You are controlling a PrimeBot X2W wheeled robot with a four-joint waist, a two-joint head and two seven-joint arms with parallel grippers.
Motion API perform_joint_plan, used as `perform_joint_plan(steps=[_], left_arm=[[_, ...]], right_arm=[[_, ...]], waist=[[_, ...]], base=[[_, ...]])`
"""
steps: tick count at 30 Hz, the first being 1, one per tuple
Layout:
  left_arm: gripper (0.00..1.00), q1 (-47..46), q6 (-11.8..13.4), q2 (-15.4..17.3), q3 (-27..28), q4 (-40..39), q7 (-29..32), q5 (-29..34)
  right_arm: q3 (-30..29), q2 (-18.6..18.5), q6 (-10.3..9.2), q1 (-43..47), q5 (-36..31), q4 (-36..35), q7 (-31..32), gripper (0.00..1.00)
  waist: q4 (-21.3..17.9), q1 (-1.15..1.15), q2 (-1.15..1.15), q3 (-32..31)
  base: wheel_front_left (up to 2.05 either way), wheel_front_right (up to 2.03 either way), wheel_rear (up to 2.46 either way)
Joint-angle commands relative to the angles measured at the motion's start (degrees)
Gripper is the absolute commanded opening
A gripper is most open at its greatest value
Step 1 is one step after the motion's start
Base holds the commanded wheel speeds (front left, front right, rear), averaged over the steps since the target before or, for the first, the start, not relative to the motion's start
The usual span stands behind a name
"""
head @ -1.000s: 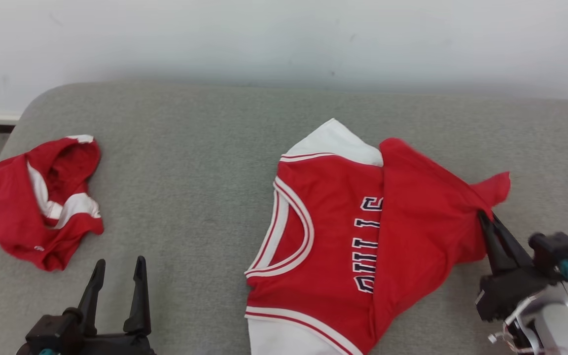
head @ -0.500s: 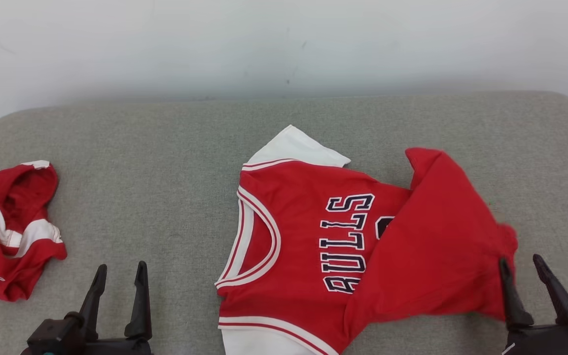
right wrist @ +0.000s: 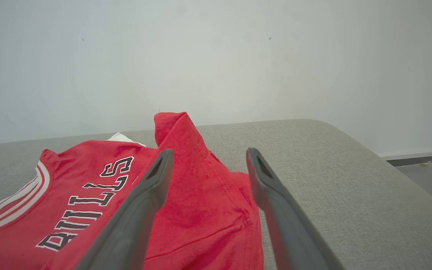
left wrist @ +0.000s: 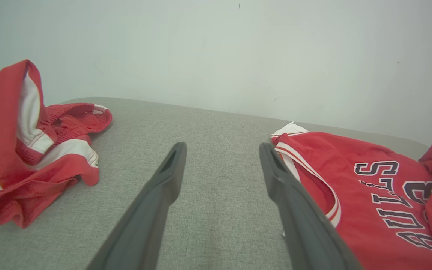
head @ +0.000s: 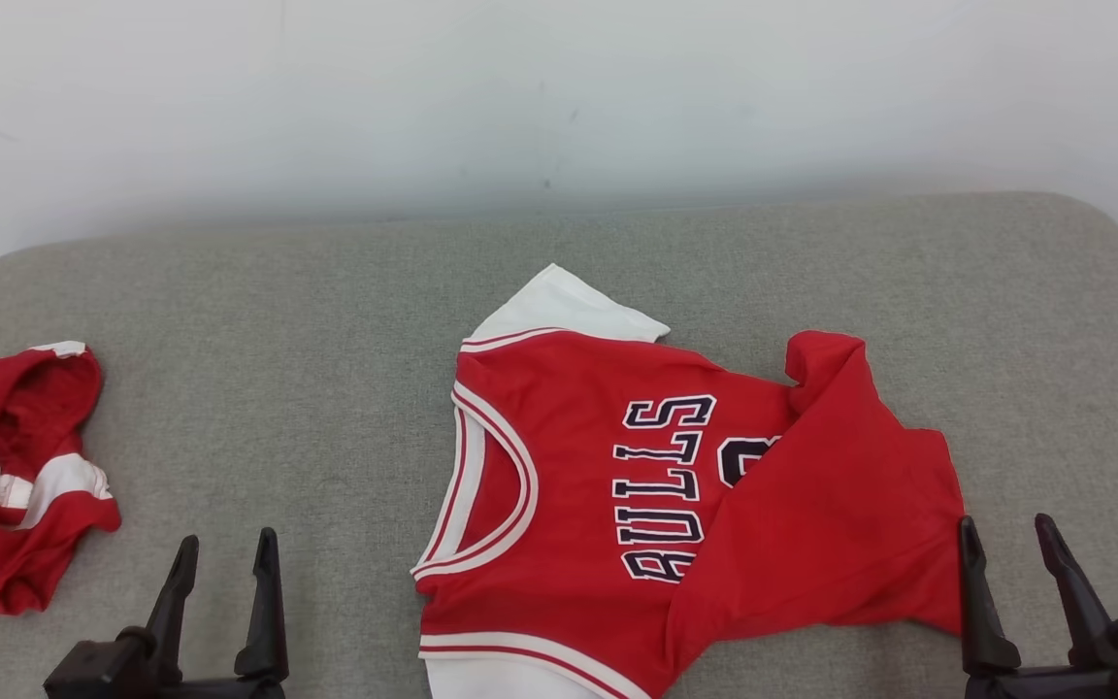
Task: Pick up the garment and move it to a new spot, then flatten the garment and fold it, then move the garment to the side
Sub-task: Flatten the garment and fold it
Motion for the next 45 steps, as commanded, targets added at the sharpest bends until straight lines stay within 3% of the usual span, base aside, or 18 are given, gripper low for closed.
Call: perform_joint_plan(steps=[1, 8, 13, 19, 27, 38, 45], left_arm=[[1.0, -0.81, 0.08, 0.4, -0.28, 0.27, -0.04, 0.53], [1.0, -8.87, 0.08, 3.32, -4.09, 2.29, -0.04, -0.5], [1.0, -21.44, 0.09, 8.59, -8.73, 6.23, 0.65, -2.72], [1.0, -36.09, 0.09, 15.07, -14.35, 10.83, 5.5, -9.02], [1.0, -46.7, 0.09, 21.61, -23.8, 18.29, 12.7, -16.95], [1.0, -47.75, 0.1, 24.55, -34.01, 29.47, 22.27, -26.26], [1.0, -48.06, 0.09, 24.8, -37.98, 30.95, 27.35, -32.78]], right_arm=[[0.29, 0.31, -0.15, -0.08, -0.65, -0.1, -0.34, 1.0], [1.78, 0.47, -0.15, -2.23, -0.25, 1.05, -0.5, 1.0], [3.66, 0.99, -0.15, -5.28, -0.2, 2.51, -0.71, 1.0], [5.14, 2.04, -0.15, -8.84, 0.06, 4.63, -1.04, 1.0], [5.52, 4.14, -0.15, -11.58, -0.65, 4.95, -0.99, 1.0], [5.55, 5.36, -0.15, -13.42, -0.87, 5.43, -1.01, 1.0], [5.7, 5.59, -0.15, -14.11, -0.88, 5.88, -1.0, 1.0]], waist=[[-0.3, 0.01, 0.0, 0.27], [-1.33, 0.01, 0.0, 2.22], [-3.9, 0.01, 0.0, 5.39], [-8.13, 0.01, 0.0, 9.75], [-13.18, 0.01, 0.0, 14.47], [-15.74, 0.01, 0.0, 16.31], [-15.67, 0.01, 0.0, 16.85]], base=[[0.0, 0.0, 0.0], [0.0, 0.0, 0.0], [0.0, 0.0, 0.0], [0.0, 0.0, 0.0], [0.0, 0.0, 0.0], [0.0, 0.0, 0.0], [0.0, 0.0, 0.0]])
